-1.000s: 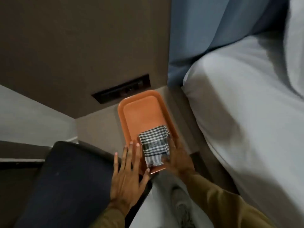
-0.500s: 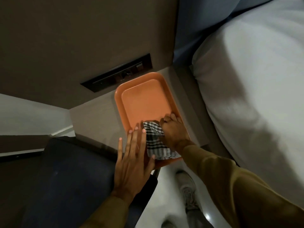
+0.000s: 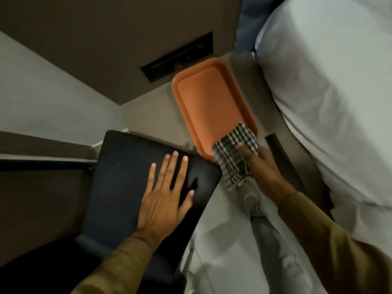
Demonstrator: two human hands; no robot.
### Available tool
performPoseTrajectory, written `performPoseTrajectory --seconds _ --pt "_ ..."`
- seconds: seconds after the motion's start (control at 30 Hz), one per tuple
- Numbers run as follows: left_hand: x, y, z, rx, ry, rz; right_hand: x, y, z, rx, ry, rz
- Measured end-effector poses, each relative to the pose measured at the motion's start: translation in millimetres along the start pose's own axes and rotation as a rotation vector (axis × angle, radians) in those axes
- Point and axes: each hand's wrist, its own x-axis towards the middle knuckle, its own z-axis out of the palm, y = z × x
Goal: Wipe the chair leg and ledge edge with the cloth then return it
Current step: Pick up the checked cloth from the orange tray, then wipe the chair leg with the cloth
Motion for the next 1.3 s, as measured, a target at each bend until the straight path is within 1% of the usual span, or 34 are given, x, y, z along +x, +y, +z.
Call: performPoseTrajectory --seconds 0.07,0.2,0.27,0.33,0.47,0.63,0.73,0.87,0.93,1.07,1.1,1.17,1.3 --pt "-29 -10 8 0.01 -0.01 0.029 -33 37 -7 0.059 0.086 0.011" --pt "-85 -15 34 0.005 -0.063 0.05 -97 133 -17 0.177 0.23 0.049" --pt "-108 -11 48 0.023 -0.086 0.139 -130 186 -17 0.246 0.322 0.078" --pt "-125 -4 65 0.045 -0.104 0.229 -157 240 -13 0.309 0.372 0.127" --pt "-139 17 99 0.056 -0.089 0.32 -197 330 1 0.373 0.429 0.231" --pt "-132 31 144 0.093 -0.038 0.415 -218 411 28 0.283 0.373 0.349" --pt "-128 34 165 0.126 -0.002 0.478 -219 442 44 0.287 0.35 0.315" --pt "-129 35 180 0.134 0.067 0.478 -214 467 75 0.334 0.276 0.279" --pt "-128 35 180 0.131 0.083 0.473 -217 469 96 0.409 0.224 0.29" --pt "-128 36 178 0.081 0.088 0.475 -224 463 145 0.658 -0.023 0.364" --pt "-128 36 178 0.073 0.087 0.477 -224 465 155 0.696 -0.042 0.359" --pt "-127 35 180 0.069 0.093 0.483 -224 470 168 0.727 -0.031 0.339" --pt "-127 35 185 0.041 0.137 0.476 -211 479 182 0.687 0.025 0.267"
